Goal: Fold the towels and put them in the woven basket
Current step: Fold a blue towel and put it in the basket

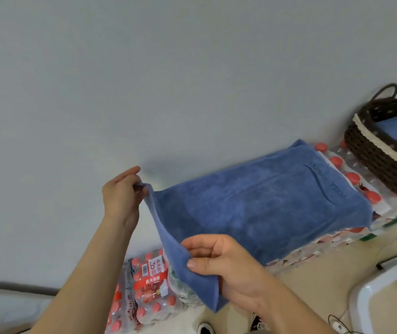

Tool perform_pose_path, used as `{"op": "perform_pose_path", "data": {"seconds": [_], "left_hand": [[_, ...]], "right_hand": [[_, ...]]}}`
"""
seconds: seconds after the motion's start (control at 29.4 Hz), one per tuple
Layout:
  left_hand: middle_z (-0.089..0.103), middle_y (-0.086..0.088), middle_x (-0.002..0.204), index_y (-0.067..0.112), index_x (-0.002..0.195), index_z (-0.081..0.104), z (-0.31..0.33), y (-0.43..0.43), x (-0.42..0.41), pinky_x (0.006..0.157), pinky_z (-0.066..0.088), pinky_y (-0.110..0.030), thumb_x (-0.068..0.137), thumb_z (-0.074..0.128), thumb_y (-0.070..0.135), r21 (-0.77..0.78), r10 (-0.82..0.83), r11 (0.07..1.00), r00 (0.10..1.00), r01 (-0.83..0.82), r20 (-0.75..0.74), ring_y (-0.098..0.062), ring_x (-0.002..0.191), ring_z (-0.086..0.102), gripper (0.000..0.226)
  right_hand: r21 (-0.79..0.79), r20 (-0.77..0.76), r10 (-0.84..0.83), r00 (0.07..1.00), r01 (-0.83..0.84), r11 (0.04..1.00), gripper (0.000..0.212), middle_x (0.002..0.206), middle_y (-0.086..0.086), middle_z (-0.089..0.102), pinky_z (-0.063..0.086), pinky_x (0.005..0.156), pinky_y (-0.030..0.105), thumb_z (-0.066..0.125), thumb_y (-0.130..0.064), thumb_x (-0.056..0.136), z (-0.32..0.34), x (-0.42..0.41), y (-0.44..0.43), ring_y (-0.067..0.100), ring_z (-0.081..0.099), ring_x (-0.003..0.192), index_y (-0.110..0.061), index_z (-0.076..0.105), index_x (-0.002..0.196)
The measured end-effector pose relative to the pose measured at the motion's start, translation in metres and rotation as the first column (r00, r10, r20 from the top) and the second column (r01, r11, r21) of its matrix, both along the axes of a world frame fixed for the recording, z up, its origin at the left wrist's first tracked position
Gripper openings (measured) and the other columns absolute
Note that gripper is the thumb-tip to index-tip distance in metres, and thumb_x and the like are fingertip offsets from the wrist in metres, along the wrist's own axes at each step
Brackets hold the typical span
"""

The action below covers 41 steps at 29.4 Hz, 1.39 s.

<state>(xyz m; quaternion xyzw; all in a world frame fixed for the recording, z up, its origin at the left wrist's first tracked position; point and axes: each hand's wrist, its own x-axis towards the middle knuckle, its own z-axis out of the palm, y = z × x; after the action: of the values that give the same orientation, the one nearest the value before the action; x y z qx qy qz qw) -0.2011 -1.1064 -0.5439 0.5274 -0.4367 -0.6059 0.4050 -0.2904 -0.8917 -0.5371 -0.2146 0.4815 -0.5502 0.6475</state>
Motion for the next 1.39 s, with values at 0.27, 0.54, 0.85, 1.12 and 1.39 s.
{"op": "perform_pose_path", "data": {"seconds": [0.27, 0.54, 0.85, 1.12, 1.39], "left_hand": [[0.072, 0.001, 0.092, 0.017, 0.106, 0.07, 0.038, 0.041, -0.113, 0.077, 0.053, -0.016, 0.084, 0.062, -0.002, -0.333, -0.263, 0.891, 0.949, 0.308, 0.173, -0.003, 0.08, 0.068, 0.03], [0.074, 0.002, 0.095, 0.021, 0.101, 0.073, 0.044, 0.062, -0.242, 0.091, 0.05, -0.025, 0.088, 0.062, 0.024, -0.557, -0.228, 0.702, 0.881, 0.444, 0.415, -0.008, 0.087, 0.068, 0.017], [0.07, -0.014, 0.104, 0.008, 0.1, 0.07, 0.002, 0.109, -0.351, 0.08, 0.039, -0.027, 0.093, 0.047, 0.018, -0.446, -0.184, 0.364, 0.533, 0.817, 0.826, -0.031, 0.097, 0.062, 0.026], [0.069, -0.005, 0.103, 0.021, 0.103, 0.064, -0.037, 0.108, -0.409, 0.081, 0.048, -0.036, 0.091, 0.045, 0.021, -0.045, 0.035, 0.139, 0.041, 0.989, 0.999, -0.028, 0.094, 0.064, 0.022], [0.066, -0.008, 0.11, 0.02, 0.119, 0.056, -0.041, 0.11, -0.443, 0.078, 0.049, -0.036, 0.089, 0.049, 0.009, 0.16, 0.232, -0.058, -0.143, 0.985, 0.962, -0.031, 0.098, 0.064, 0.033]], "right_hand": [[-0.042, 0.059, -0.344, 0.937, 0.347, 0.937, 0.029, 0.09, 0.021, 0.069, 0.054, 0.073, 0.032, 0.06, 0.005, 0.066, 0.007, -0.105, 0.066, 0.028, 0.066, 0.081, 0.008, 0.07, 0.093], [0.063, -0.092, -0.742, 0.664, 0.748, 0.661, 0.008, 0.085, 0.008, 0.072, 0.053, 0.064, 0.028, 0.068, -0.013, 0.074, -0.006, -0.21, 0.125, 0.018, 0.067, 0.077, -0.013, 0.075, 0.074], [0.058, -0.51, -0.77, 0.383, 0.909, 0.414, 0.017, 0.065, 0.004, 0.061, 0.041, 0.059, 0.028, 0.07, -0.013, 0.085, -0.077, -0.283, 0.154, 0.015, 0.05, 0.063, -0.007, 0.067, 0.069], [0.004, -0.783, -0.532, 0.322, 0.858, 0.513, 0.02, 0.078, 0.0, 0.062, 0.045, 0.069, 0.029, 0.068, -0.016, 0.083, -0.106, -0.3, 0.164, 0.017, 0.057, 0.08, -0.02, 0.055, 0.068], [0.013, -0.714, -0.564, 0.416, 0.812, 0.583, 0.018, 0.069, -0.005, 0.058, 0.044, 0.062, 0.025, 0.068, -0.013, 0.085, -0.107, -0.306, 0.169, 0.014, 0.055, 0.068, -0.017, 0.055, 0.072]]}}
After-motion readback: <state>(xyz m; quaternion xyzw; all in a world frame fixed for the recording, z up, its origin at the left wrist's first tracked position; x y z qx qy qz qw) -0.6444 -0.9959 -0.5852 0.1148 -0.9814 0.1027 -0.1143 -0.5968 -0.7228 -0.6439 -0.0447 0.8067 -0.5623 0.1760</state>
